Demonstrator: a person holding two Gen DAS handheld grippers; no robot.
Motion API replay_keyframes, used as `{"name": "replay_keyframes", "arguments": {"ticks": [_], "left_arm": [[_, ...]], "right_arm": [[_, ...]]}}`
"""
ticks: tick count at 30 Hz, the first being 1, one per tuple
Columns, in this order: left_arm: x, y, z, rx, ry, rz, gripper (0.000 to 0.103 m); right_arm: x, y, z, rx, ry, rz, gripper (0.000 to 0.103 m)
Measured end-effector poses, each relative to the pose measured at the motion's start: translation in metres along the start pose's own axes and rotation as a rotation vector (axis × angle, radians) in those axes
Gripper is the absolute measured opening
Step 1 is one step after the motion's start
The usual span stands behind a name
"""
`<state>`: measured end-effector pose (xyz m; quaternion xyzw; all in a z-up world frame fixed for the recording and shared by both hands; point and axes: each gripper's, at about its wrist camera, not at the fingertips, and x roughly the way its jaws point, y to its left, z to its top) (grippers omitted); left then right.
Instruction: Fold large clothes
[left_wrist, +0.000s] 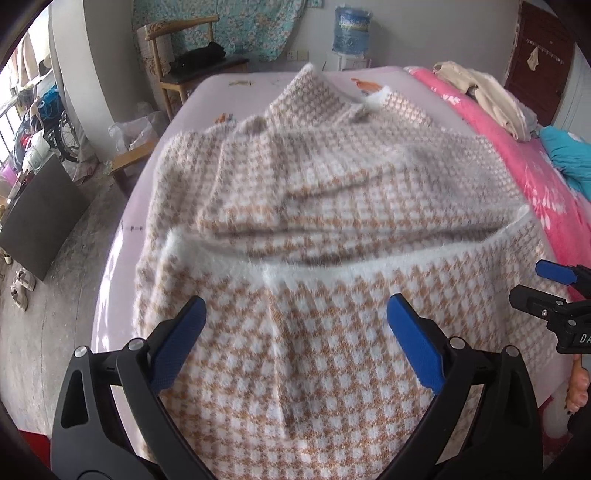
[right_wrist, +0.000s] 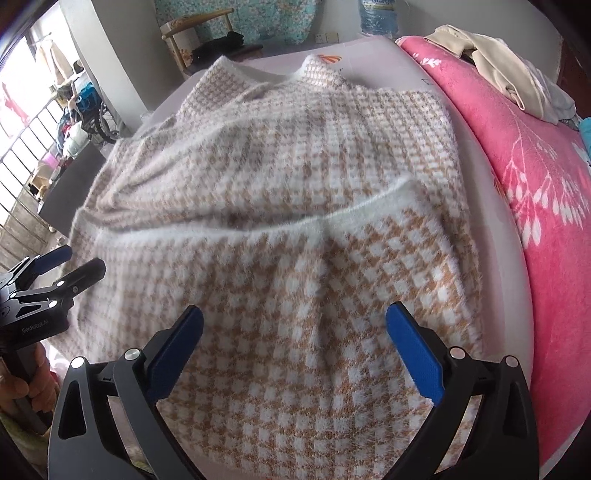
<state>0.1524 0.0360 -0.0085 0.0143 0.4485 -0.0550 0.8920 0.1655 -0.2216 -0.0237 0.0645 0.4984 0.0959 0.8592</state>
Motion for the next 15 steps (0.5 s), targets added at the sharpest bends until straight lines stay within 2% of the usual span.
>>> {"name": "replay_keyframes", "arguments": {"ticks": [3, 8, 11, 15], "left_arm": [[-0.018, 0.017, 0.035, -0.004, -0.099, -0.055, 0.095], [-0.017, 0.039, 0.117, -0.032, -0.172, -0.154, 0.095], [0.007, 0.046, 0.168, -0.063, -0.183, -0.210, 0.095], [0.063, 0.048, 0.226, -0.122, -0.133, -0.263, 0.095]], "right_arm": [[-0.022, 0.000, 0.035, -0.027, -0.056, 0.046, 0.097], [-0.033, -0.005, 0.120, -0.028, -0.119, 0.147, 0.097], [-0.016, -0.007, 0.176, -0.010, -0.099, 0.202, 0.097], [0.039, -0.016, 0.250, 0.050, -0.023, 0.242, 0.097]]}}
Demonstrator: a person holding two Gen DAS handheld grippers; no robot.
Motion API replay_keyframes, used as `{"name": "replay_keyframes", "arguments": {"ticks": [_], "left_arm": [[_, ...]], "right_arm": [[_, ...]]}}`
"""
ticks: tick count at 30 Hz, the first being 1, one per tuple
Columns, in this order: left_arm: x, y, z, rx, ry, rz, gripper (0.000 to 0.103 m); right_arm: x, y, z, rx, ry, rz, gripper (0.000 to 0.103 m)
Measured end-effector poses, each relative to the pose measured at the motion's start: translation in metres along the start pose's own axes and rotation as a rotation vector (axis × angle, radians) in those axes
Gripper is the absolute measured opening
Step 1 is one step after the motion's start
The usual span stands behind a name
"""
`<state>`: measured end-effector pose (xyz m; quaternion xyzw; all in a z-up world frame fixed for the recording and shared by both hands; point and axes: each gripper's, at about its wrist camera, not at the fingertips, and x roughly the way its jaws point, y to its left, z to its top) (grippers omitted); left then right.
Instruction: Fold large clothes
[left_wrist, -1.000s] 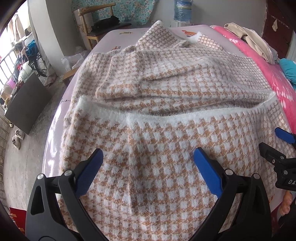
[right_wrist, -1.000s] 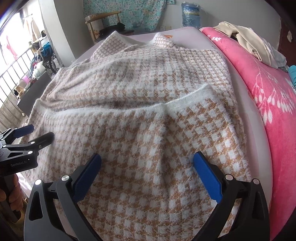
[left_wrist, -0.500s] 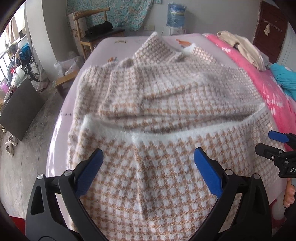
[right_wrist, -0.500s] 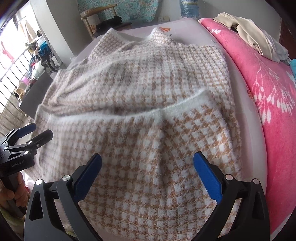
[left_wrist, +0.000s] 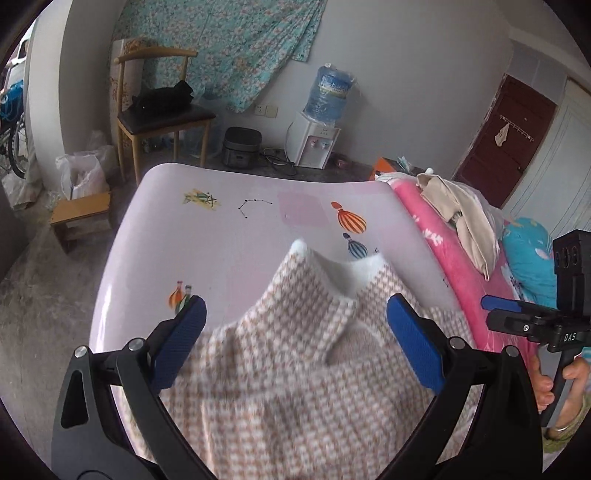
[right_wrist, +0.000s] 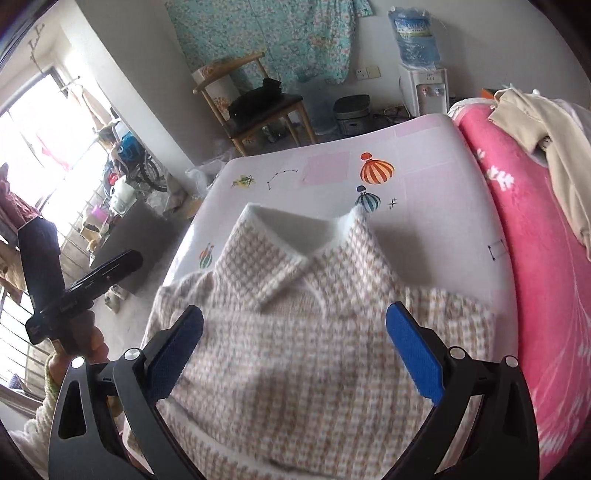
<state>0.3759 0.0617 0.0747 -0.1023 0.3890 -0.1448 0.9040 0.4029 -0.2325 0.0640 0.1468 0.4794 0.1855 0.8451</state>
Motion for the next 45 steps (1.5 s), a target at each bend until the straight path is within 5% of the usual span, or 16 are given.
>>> {"name": "replay_keyframes", "arguments": {"ticks": [7, 9, 12, 14, 16, 24, 29, 33, 38, 41, 45], "left_arm": [[0.114, 0.000, 0.043, -0.048, 0.134, 0.000, 0.088], [0.137, 0.001, 0.045, -0.052, 0.162, 0.031, 0.078], [0.161, 0.005, 0.042, -0.065, 0.206, 0.046, 0.060], [0.169, 0.004, 0.039, -0.060, 0.239, 0.030, 0.039], [0.162, -0.001, 0.036, -0.039, 0.234, -0.011, 0.025], [0.073, -0.052, 0.014, 0.203, 0.142, -0.047, 0.012], [0.011, -0.065, -0.037, 0.313, 0.128, -0.082, 0.010], [-0.003, -0.064, -0.089, 0.368, 0.186, -0.072, 0.010], [0.008, -0.054, -0.123, 0.339, 0.227, -0.056, 0.010], [0.013, -0.051, -0.127, 0.336, 0.223, -0.047, 0.010], [0.011, -0.047, -0.132, 0.332, 0.228, -0.033, 0.011]], "right_arm": [[0.112, -0.058, 0.077, 0.197, 0.142, 0.016, 0.086], [0.133, -0.066, 0.081, 0.212, 0.172, -0.012, 0.078], [0.151, -0.070, 0.080, 0.201, 0.203, -0.006, 0.055], [0.150, -0.067, 0.076, 0.186, 0.204, 0.014, 0.025], [0.139, -0.061, 0.073, 0.155, 0.185, 0.038, 0.017], [0.056, -0.020, 0.037, -0.044, 0.105, 0.059, 0.013], [0.017, -0.002, -0.028, -0.197, 0.102, 0.042, 0.013], [0.008, 0.002, -0.073, -0.298, 0.172, -0.016, 0.018], [-0.036, 0.014, -0.063, -0.247, 0.027, 0.163, 0.028], [-0.023, 0.031, -0.048, -0.203, 0.015, 0.215, 0.029], [0.038, 0.037, -0.050, -0.160, 0.134, 0.208, 0.029]]}}
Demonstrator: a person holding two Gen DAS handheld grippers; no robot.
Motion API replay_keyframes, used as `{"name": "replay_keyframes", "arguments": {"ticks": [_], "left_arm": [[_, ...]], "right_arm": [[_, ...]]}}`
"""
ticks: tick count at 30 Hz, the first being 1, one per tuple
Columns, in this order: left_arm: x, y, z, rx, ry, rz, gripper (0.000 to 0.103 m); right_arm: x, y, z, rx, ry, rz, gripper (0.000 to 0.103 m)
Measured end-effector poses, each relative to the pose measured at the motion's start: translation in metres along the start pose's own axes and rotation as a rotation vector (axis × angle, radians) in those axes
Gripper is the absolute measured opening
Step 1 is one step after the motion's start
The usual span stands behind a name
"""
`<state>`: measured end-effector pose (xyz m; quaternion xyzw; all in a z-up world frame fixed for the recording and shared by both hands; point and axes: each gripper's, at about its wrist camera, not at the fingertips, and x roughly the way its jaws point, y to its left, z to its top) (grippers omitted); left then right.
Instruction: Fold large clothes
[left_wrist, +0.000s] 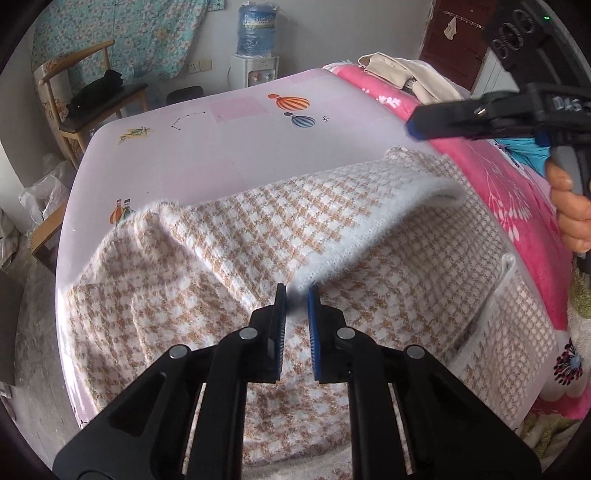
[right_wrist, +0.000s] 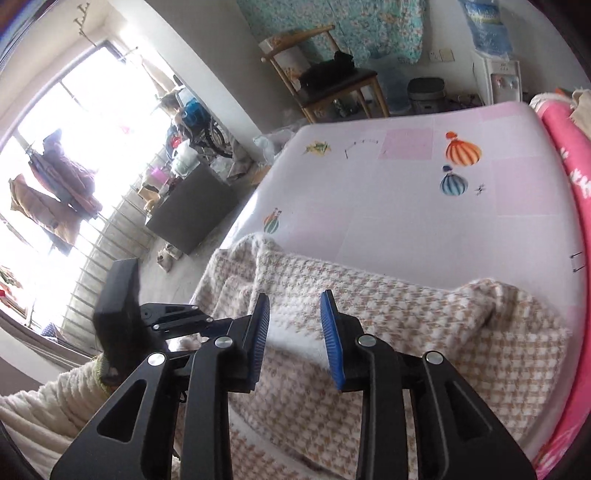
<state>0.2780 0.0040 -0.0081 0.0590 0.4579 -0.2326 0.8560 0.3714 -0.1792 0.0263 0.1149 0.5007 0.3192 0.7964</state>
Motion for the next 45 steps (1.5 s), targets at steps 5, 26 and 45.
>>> {"name": "replay_keyframes", "arguments": {"ticks": [5, 26, 45], "left_arm": [[-0.022, 0.020, -0.014, -0.084, 0.000, -0.037, 0.013], [0.043, 0.045, 0.033, -0.200, 0.018, -0.007, 0.021], [0.010, 0.009, 0.059, -0.045, -0.096, -0.043, 0.022]], "right_arm": [[0.051, -0.033, -0.038, 0.129, 0.092, 0.019, 0.024], [-0.026, -0.036, -0.024, 0.021, -0.044, -0.181, 0.027], [-0.020, -0.046, -0.024, -0.008, -0.093, -0.314, 0.036]]}}
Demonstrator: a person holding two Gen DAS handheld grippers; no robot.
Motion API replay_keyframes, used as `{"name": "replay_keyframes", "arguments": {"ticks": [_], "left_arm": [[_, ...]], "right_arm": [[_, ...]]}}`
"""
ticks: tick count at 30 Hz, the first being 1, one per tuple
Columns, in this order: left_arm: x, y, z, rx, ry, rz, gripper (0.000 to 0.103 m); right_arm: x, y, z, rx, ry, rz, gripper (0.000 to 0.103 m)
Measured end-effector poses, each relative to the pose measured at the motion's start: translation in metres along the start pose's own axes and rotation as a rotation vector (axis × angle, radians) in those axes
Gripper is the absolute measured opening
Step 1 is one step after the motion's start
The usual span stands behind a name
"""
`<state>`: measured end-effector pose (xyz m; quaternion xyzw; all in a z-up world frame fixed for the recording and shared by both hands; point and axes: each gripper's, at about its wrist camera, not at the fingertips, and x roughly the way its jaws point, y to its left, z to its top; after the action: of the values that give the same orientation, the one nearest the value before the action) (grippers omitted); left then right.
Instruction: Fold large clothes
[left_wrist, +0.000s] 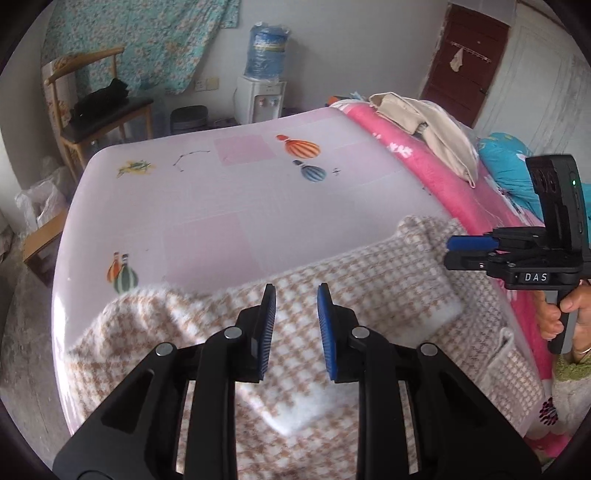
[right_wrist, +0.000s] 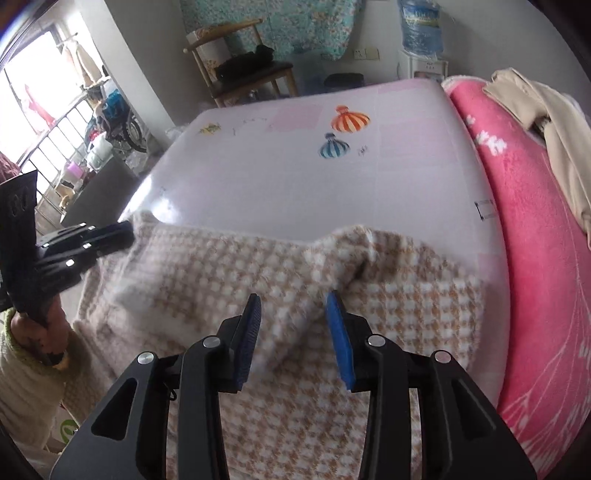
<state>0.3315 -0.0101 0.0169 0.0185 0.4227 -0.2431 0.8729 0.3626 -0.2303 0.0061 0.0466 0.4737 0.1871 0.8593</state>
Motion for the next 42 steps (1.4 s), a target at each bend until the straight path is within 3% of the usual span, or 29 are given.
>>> {"name": "replay_keyframes", "arguments": {"ticks": [3, 5, 8, 14, 20, 23, 25, 26, 30, 33, 35, 37, 40, 42], "left_arm": [[0.027, -0.030, -0.002, 0.080, 0.088, -0.045, 0.025], [0.048, -0.042, -0.018, 0.153, 0.167, 0.019, 0.033], [0.036, -0.043, -0.037, 0.195, 0.137, 0.049, 0.037], [0.001, -0.011, -0.054, 0.094, 0.135, 0.059, 0.039], [-0.029, -0.008, -0.041, 0.011, 0.047, -0.037, 0.039], [-0.008, -0.015, -0.041, 0.001, 0.111, -0.018, 0.043], [0.016, -0.011, -0.050, -0.035, 0.203, 0.050, 0.043], [0.014, -0.008, -0.053, -0.059, 0.186, 0.040, 0.043], [-0.010, -0.005, -0.059, -0.113, 0.159, 0.049, 0.048], [-0.032, -0.007, -0.068, -0.116, 0.131, 0.083, 0.056], [-0.050, -0.010, -0.077, -0.123, 0.110, 0.091, 0.063], [-0.069, -0.014, -0.086, -0.130, 0.083, 0.110, 0.068], [-0.098, -0.019, -0.102, -0.141, 0.044, 0.136, 0.075], [-0.116, -0.020, -0.116, -0.162, 0.024, 0.152, 0.078]], "right_arm": [[0.026, 0.023, 0.005, -0.072, 0.032, 0.001, 0.036], [0.046, 0.030, -0.007, -0.117, 0.090, -0.037, 0.036], [0.032, 0.036, -0.031, -0.210, 0.054, -0.094, 0.036], [0.003, 0.022, -0.049, -0.121, 0.123, -0.116, 0.038], [-0.023, 0.047, -0.025, -0.107, -0.038, -0.067, 0.038], [0.005, 0.052, -0.024, -0.101, -0.001, -0.047, 0.038], [0.034, 0.045, -0.038, -0.069, 0.098, -0.066, 0.038], [0.028, 0.045, -0.044, -0.069, 0.050, -0.064, 0.039], [-0.003, 0.048, -0.060, -0.029, 0.049, -0.056, 0.039], [-0.030, 0.050, -0.074, 0.011, 0.011, -0.025, 0.049], [-0.046, 0.053, -0.086, 0.023, -0.017, -0.013, 0.060], [-0.060, 0.056, -0.098, 0.036, -0.028, 0.006, 0.061], [-0.074, 0.062, -0.115, 0.057, -0.037, 0.023, 0.076], [-0.081, 0.066, -0.128, 0.062, -0.037, 0.028, 0.078]]}}
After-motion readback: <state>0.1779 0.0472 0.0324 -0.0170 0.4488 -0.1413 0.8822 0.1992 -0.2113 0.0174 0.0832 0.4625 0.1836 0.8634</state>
